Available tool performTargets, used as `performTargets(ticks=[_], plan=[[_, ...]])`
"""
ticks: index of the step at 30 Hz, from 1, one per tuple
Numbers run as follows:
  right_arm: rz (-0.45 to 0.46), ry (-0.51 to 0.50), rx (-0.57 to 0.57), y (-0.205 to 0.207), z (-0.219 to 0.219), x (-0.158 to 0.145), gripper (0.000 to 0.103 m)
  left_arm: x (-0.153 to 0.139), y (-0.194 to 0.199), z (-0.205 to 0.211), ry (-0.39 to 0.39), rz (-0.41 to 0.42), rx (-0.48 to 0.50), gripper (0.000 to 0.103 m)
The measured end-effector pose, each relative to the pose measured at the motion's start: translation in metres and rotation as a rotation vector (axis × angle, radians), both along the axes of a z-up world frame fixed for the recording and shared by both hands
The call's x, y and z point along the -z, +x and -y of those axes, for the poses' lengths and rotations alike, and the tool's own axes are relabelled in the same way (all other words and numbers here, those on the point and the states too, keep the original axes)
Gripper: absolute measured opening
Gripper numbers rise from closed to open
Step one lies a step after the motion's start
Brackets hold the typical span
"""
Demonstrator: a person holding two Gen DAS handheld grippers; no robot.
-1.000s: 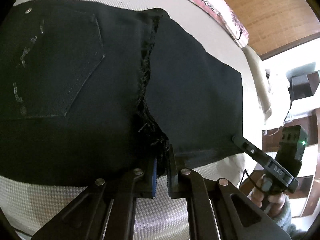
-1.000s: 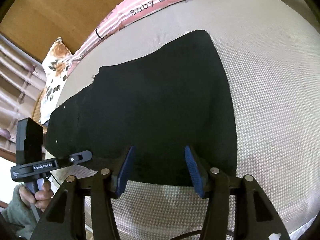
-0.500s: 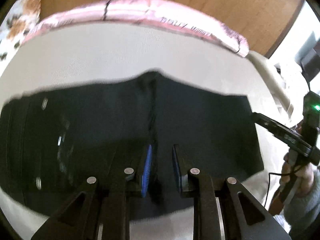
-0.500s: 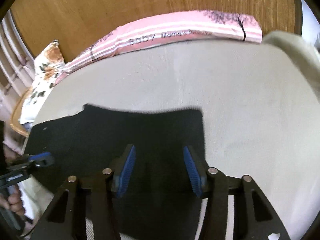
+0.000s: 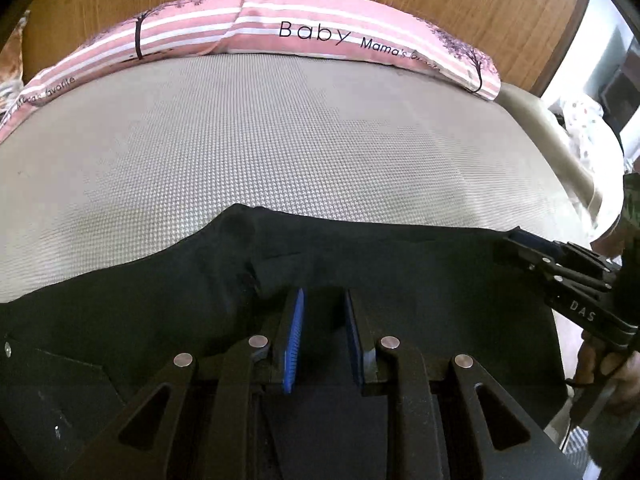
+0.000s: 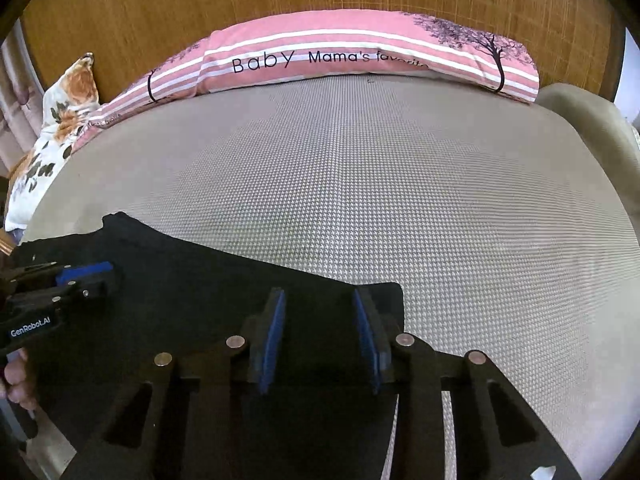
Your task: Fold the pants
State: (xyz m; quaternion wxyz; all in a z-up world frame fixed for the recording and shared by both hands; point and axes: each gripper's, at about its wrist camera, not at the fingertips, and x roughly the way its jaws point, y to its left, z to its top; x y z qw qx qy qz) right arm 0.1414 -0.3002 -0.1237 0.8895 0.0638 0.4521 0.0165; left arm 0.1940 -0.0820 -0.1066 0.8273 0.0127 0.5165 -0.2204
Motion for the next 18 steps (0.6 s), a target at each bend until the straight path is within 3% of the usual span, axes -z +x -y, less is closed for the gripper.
performTargets(ticks=[7, 11, 13, 18], plan=[[-0.001, 0.027, 0.012, -0.007, 0.000, -0.004, 0.033, -0.007, -0.012, -0.004, 0.029, 0.018, 0.023, 0.023], [-0.017, 0.034, -0.006, -0.034, -0.007, -0.005, 0.035, -0.010, -0.039, -0.016, 0.031, 0.020, 0.042, 0.032], [-0.046, 0.067, -0.006, -0.050, -0.009, 0.001, 0.035, -0.008, -0.054, -0.023, 0.046, 0.006, 0.056, 0.033], [-0.062, 0.033, -0.026, -0.095, -0.023, 0.006, 0.037, -0.004, -0.096, -0.049, 0.049, 0.020, 0.049, 0.033]])
